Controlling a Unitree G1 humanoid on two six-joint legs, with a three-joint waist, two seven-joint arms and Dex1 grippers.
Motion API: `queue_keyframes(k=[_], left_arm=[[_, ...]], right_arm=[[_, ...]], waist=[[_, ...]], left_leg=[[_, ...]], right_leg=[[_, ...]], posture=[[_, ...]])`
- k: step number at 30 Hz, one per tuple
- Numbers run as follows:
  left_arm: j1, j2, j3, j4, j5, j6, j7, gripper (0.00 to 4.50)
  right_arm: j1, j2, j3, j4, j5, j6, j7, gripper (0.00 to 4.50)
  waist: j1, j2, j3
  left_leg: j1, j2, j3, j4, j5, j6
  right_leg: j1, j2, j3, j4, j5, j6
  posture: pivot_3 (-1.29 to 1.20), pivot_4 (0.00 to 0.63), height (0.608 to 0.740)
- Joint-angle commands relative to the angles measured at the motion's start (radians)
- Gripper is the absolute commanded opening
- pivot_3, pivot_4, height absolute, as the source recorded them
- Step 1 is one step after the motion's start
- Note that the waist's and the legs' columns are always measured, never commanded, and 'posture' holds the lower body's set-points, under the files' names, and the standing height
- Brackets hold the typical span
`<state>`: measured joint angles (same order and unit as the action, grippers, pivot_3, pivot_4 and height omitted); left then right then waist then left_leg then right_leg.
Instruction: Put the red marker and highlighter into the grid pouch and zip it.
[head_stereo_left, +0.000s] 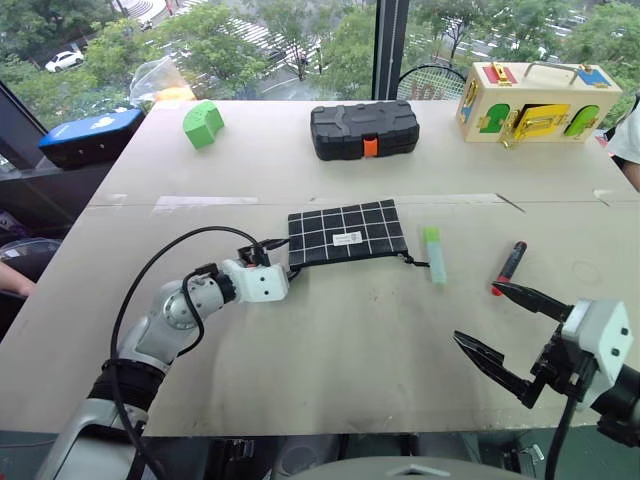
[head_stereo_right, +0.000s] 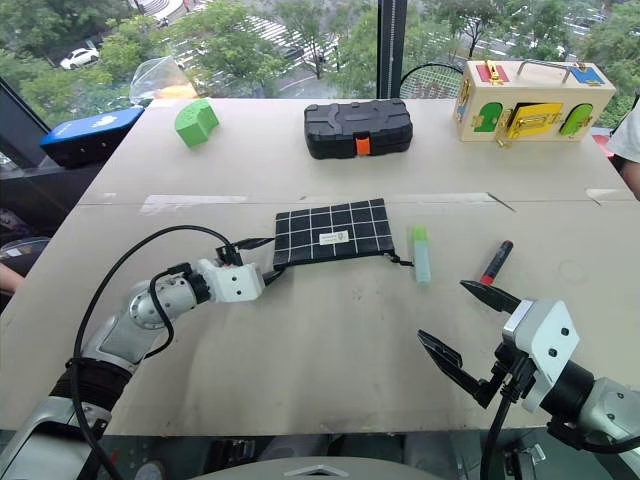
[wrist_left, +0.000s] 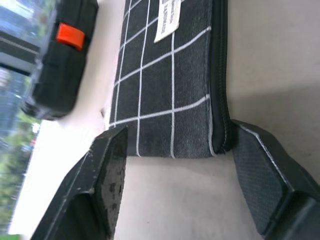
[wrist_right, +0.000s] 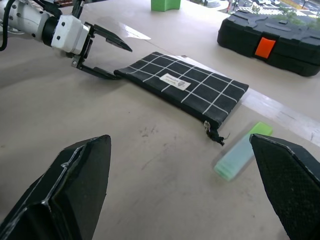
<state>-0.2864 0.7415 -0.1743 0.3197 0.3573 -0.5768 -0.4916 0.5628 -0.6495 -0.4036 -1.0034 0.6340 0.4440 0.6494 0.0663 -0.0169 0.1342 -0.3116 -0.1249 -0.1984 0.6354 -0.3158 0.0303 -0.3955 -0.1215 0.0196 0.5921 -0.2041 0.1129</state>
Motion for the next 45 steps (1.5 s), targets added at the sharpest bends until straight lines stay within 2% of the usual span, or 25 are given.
queue_keyframes(k=[1, 15, 18, 22, 24, 27, 30, 31, 34, 36, 39, 43, 45], left_arm=[[-0.045, 0.008, -0.032, 0.128, 0.115, -0.026, 0.096, 3.26], [-0.376, -0.071, -0.252, 0.576, 0.354, -0.218, 0.384, 3.26], [-0.414, -0.086, -0.262, 0.643, 0.31, -0.234, 0.301, 2.66], [-0.406, -0.086, -0.223, 0.637, 0.174, -0.232, 0.119, 0.9], [-0.381, -0.084, -0.187, 0.59, 0.067, -0.191, -0.013, 0.05], [-0.324, -0.085, -0.125, 0.42, -0.122, -0.039, -0.217, 0.05], [-0.247, -0.08, -0.075, 0.118, -0.289, 0.255, -0.366, 0.05], [-0.224, -0.076, -0.064, -0.003, -0.322, 0.377, -0.391, 0.05], [-0.187, -0.072, -0.049, -0.235, -0.351, 0.61, -0.412, 0.05], [-0.174, -0.09, -0.046, -0.339, -0.348, 0.728, -0.391, 0.05], [-0.156, -0.106, -0.051, -0.441, -0.319, 0.834, -0.359, 0.05], [-0.147, -0.115, -0.066, -0.505, -0.283, 0.897, -0.332, 0.05], [-0.136, -0.117, -0.065, -0.512, -0.272, 0.901, -0.317, 0.0]], right_arm=[[0.001, 0.003, -0.024, -0.035, 0.015, -0.023, -0.005, 4.5], [0.024, 0.001, -0.021, -0.044, 0.023, -0.049, -0.056, 4.5], [0.042, -0.003, -0.019, -0.044, 0.022, -0.071, -0.071, 4.5], [0.071, -0.011, -0.008, -0.044, 0.014, -0.105, -0.099, 4.5], [0.072, -0.018, 0.013, -0.044, 0.002, -0.113, -0.128, 4.5], [0.053, -0.038, 0.061, -0.044, -0.046, -0.104, -0.185, 4.5], [0.007, -0.102, 0.121, -0.044, -0.095, -0.017, -0.299, 4.5], [-0.053, -0.113, 0.162, -0.044, -0.086, 0.061, -0.338, 4.5], [-0.23, -0.094, 0.255, -0.025, 0.0, 0.259, -0.42, 4.5], [-0.399, 0.01, 0.316, 0.072, 0.069, 0.413, -0.528, 4.5], [-0.566, 0.139, 0.351, 0.168, 0.13, 0.588, -0.637, 4.5], [-0.695, 0.272, 0.316, 0.234, 0.174, 0.741, -0.738, 4.5], [-0.726, 0.306, 0.289, 0.237, 0.208, 0.777, -0.75, 3.98]], waist=[[0.003, 0.0, 0.0], [0.009, 0.001, -0.002], [0.009, 0.001, -0.002], [0.003, 0.004, -0.004], [-0.002, 0.007, -0.006], [-0.02, 0.008, -0.006], [-0.033, 0.005, -0.005], [-0.033, 0.002, -0.003], [-0.038, -0.005, 0.001], [-0.037, -0.007, 0.001], [-0.037, -0.006, 0.005], [-0.028, -0.006, 0.005], [-0.028, -0.007, 0.004]], left_leg=[[0.0, 0.0, 0.0, 0.0, 0.0, 0.0], [0.0, 0.001, -0.001, 0.0, 0.002, -0.003], [0.0, 0.001, -0.001, 0.001, 0.002, -0.002], [0.0, 0.001, -0.001, 0.001, 0.002, -0.002], [0.001, 0.001, 0.0, 0.001, 0.002, -0.002], [0.001, 0.001, 0.0, 0.001, 0.002, -0.001], [0.0, 0.0, 0.001, 0.001, 0.0, 0.001], [-0.001, 0.0, 0.0, 0.001, 0.0, 0.002], [-0.003, 0.001, -0.001, 0.002, 0.0, 0.001], [-0.004, 0.001, -0.001, 0.002, 0.0, 0.001], [-0.004, 0.003, 0.0, 0.002, 0.0, 0.0], [-0.005, 0.003, -0.001, 0.001, 0.0, 0.0], [-0.008, 0.002, -0.002, 0.002, 0.0, 0.0]], right_leg=[[0.0, 0.0, 0.0, 0.0, 0.0, 0.0], [0.001, 0.001, -0.001, 0.001, 0.002, 0.001], [0.001, 0.001, -0.001, 0.001, 0.002, 0.001], [0.0, 0.001, -0.001, 0.001, 0.002, 0.001], [0.0, 0.001, -0.001, 0.001, 0.002, 0.001], [0.0, 0.002, 0.0, 0.0, 0.001, 0.001], [0.0, 0.002, 0.001, -0.001, 0.002, 0.001], [0.0, 0.001, 0.001, -0.001, 0.003, -0.002], [-0.002, 0.002, 0.0, -0.001, 0.004, -0.004], [-0.001, 0.002, 0.0, -0.002, 0.004, -0.004], [-0.001, 0.004, 0.0, -0.003, 0.005, -0.005], [-0.005, 0.005, 0.0, -0.001, 0.006, -0.007], [-0.008, 0.005, 0.0, -0.001, 0.006, -0.008]], posture=[[0.0, 0.15, 0.74], [0.0, 0.15, 0.74], [0.0, 0.15, 0.74], [0.0, 0.15, 0.74], [0.0, 0.15, 0.74], [0.0, 0.15, 0.74], [0.0, 0.15, 0.74], [0.0, 0.15, 0.74], [0.0, 0.15, 0.74], [0.0, 0.15, 0.74], [0.0, 0.15, 0.74], [0.0, 0.15, 0.74], [0.0, 0.15, 0.74]])
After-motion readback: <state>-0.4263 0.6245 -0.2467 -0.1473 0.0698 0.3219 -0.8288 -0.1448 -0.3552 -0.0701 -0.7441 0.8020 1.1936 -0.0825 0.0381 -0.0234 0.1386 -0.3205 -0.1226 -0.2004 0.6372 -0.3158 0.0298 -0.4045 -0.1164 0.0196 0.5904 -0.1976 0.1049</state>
